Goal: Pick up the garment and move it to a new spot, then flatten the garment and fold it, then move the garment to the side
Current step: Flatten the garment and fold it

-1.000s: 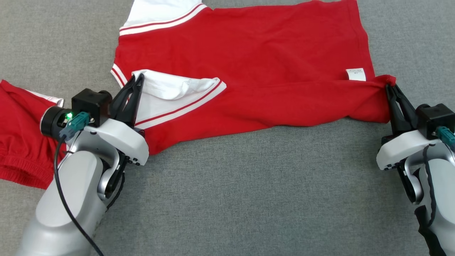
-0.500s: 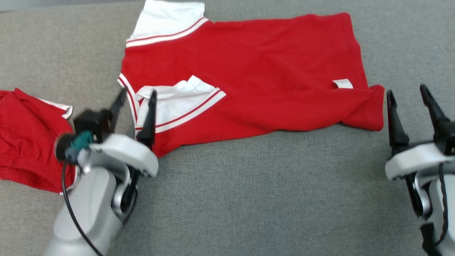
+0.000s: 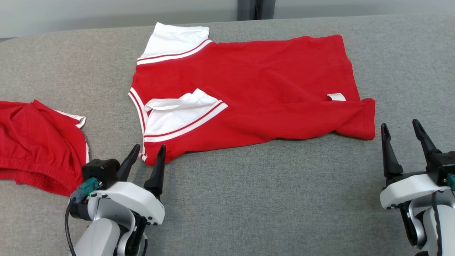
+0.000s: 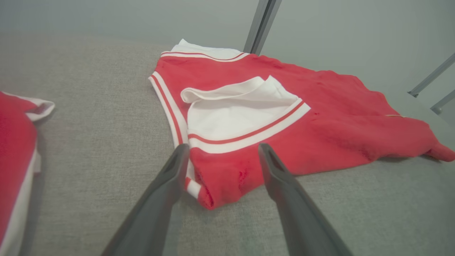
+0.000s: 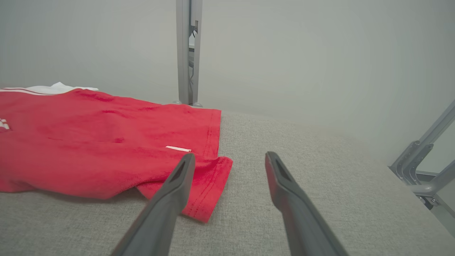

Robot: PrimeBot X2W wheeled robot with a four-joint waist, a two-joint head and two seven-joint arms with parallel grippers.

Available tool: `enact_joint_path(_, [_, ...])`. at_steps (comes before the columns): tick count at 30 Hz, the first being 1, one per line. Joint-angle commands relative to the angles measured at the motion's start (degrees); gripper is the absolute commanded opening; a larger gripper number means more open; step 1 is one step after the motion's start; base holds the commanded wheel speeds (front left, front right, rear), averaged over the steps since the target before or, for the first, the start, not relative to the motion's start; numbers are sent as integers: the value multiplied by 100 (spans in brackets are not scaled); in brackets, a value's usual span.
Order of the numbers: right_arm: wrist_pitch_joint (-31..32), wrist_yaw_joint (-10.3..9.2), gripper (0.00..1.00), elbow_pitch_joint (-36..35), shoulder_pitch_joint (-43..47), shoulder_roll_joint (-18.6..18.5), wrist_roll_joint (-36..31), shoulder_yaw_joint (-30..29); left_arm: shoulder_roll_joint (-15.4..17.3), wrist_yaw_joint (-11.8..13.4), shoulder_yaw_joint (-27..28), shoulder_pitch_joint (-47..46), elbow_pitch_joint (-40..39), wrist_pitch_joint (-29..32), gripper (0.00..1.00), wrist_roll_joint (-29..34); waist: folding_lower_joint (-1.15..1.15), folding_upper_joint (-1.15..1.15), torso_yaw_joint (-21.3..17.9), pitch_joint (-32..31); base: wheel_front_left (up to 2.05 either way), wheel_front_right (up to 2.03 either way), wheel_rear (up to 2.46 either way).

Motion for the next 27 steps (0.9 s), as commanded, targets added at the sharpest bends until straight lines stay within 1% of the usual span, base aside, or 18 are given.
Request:
enact_joint_path(1, [-7, 0, 100, -33, 34, -29, -27, 36, 59, 37, 21, -14, -21, 58, 100, -18, 0, 0, -10, 5, 0, 0, 0])
enact_joint_path(5, [-7, 0, 100, -37, -81, -51, -21, 140, 127, 174, 56, -305, 106, 253, 100, 42, 0, 0, -55, 60, 0, 0, 0])
enact_joint_path(7, [-7, 0, 100, -42, -112, -74, -7, 194, 123, 252, 46, -428, 209, 452, 100, 32, 0, 0, -96, 98, 0, 0, 0])
enact_joint_path(8, [-7, 0, 100, -39, -133, -95, 6, 223, 152, 337, 39, -558, 295, 627, 100, 57, 0, 0, -150, 135, 0, 0, 0])
enact_joint_path(10, [-7, 0, 100, -35, -111, -91, -11, 225, 179, 421, 20, -655, 390, 826, 93, 75, 0, 0, -204, 158, 0, 0, 0])
enact_joint_path(11, [-7, 0, 100, -26, -110, -96, -12, 223, 191, 478, 22, -676, 442, 926, 85, 79, 0, 0, -231, 166, 0, 0, 0])
enact_joint_path(12, [-7, 0, 100, -16, -116, -102, -4, 225, 220, 536, 1, -686, 500, 1020, 82, 104, 0, 0, -260, 166, 0, 0, 0])
enact_joint_path(13, [-7, 0, 100, -11, -115, -97, -1, 232, 238, 596, 6, -687, 521, 1089, 73, 104, 0, 0, -287, 166, 0, 0, 0])
enact_joint_path(14, [-7, 0, 100, -10, -110, -94, 0, 227, 260, 636, -4, -690, 511, 1128, 68, 132, 0, 0, -306, 167, 0, 0, 0])
enact_joint_path(15, [-7, 0, 100, -10, -103, -95, 4, 222, 277, 668, -7, -682, 491, 1154, 46, 137, 0, 0, -319, 165, 0, 0, 0])
enact_joint_path(16, [-7, 0, 100, -7, -98, -93, 6, 212, 292, 698, -11, -650, 464, 1178, 19, 148, 0, 0, -330, 160, 0, 0, 0])
enact_joint_path(17, [-7, 0, 100, -5, -93, -91, 10, 206, 298, 700, -17, -616, 416, 1170, 0, 144, 0, 0, -336, 154, 0, 0, 0])
enact_joint_path(23, [-7, 0, 100, 49, -29, -65, 33, 205, 310, 713, -60, -299, -101, 1152, 0, 67, 0, 0, -252, 106, 0, 0, 0])
enact_joint_path(27, [-6, 0, 100, 374, -49, -79, 251, 317, 341, 793, -4, -19, -573, 1087, 0, 11, 0, 0, -105, 54, 0, 0, 0])
